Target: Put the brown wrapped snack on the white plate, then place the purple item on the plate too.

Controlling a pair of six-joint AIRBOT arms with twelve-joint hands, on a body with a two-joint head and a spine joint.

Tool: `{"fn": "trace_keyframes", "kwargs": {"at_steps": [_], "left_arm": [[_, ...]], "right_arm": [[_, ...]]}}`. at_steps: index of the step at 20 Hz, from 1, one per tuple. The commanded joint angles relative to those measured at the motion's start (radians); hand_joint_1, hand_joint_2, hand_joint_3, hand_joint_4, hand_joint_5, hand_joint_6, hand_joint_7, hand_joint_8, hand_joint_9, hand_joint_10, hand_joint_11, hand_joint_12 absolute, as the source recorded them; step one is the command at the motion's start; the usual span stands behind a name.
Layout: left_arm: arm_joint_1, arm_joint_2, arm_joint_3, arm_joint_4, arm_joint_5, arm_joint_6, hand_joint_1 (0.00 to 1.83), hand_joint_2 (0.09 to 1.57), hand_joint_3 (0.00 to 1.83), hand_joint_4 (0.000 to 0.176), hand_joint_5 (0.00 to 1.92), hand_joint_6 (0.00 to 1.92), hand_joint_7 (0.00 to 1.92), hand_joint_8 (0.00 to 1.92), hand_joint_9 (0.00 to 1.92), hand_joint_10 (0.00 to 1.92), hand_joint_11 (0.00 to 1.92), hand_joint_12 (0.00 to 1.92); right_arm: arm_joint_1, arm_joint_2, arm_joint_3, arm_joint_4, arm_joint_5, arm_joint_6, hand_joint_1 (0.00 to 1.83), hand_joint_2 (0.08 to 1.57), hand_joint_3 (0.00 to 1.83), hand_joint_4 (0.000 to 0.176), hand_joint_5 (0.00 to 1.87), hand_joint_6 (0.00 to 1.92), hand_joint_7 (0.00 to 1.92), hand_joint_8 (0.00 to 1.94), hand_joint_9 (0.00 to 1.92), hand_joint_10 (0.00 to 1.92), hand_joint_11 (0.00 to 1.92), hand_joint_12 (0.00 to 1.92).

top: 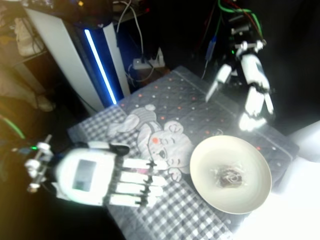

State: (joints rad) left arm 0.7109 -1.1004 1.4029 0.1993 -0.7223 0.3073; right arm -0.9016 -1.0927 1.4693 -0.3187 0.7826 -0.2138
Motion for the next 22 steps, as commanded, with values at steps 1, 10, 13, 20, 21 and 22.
{"fn": "trace_keyframes", "kwargs": {"at_steps": [1,10,13,20,21,22], "left_arm": [[-0.005,0.007,-0.002,-0.043,-0.153,-0.007,0.8,0.93,0.0,0.017,0.5,0.01,0.64,0.01,0.61,0.06,0.07,1.36],[0.035,0.012,-0.002,-0.084,-0.157,-0.006,0.95,0.94,0.0,0.0,0.5,0.0,0.64,0.01,0.63,0.05,0.13,1.29],[0.042,0.014,-0.003,-0.093,-0.163,-0.003,0.97,0.93,0.0,0.017,0.52,0.0,0.66,0.01,0.63,0.05,0.11,1.3],[0.068,0.03,-0.017,-0.13,-0.207,0.006,0.95,0.91,0.0,0.0,0.54,0.0,0.66,0.0,0.65,0.04,0.16,1.12],[0.064,0.028,-0.018,-0.13,-0.219,0.006,0.95,0.92,0.0,0.0,0.53,0.0,0.64,0.0,0.64,0.03,0.13,1.21],[0.062,0.026,-0.018,-0.13,-0.227,0.006,0.96,0.92,0.0,0.013,0.52,0.0,0.62,0.0,0.64,0.03,0.09,1.28]], "right_arm": [[0.012,0.001,0.006,0.032,0.076,0.004,1.04,0.99,0.0,0.0,0.66,0.01,0.75,0.05,0.72,0.12,0.25,1.19],[0.018,0.008,0.031,0.016,0.104,0.06,1.28,1.12,0.0,0.0,1.08,0.6,0.93,1.29,0.82,1.21,0.65,1.57],[0.126,0.032,0.039,-0.015,0.116,0.044,1.36,1.14,0.0,0.0,1.04,0.66,0.85,1.26,0.8,1.36,0.64,1.41],[0.434,-0.198,0.202,-0.144,-0.051,-0.053,1.25,1.04,0.0,0.011,1.15,0.63,1.15,0.79,1.0,1.0,0.72,1.48],[0.444,-0.236,0.229,-0.144,-0.076,-0.053,1.26,1.03,0.0,0.005,1.22,0.49,1.17,0.76,1.03,0.89,0.76,1.41],[0.449,-0.262,0.249,-0.144,-0.098,-0.053,1.37,1.02,0.0,0.0,1.22,0.45,1.28,0.46,1.03,1.06,0.67,1.34]]}}
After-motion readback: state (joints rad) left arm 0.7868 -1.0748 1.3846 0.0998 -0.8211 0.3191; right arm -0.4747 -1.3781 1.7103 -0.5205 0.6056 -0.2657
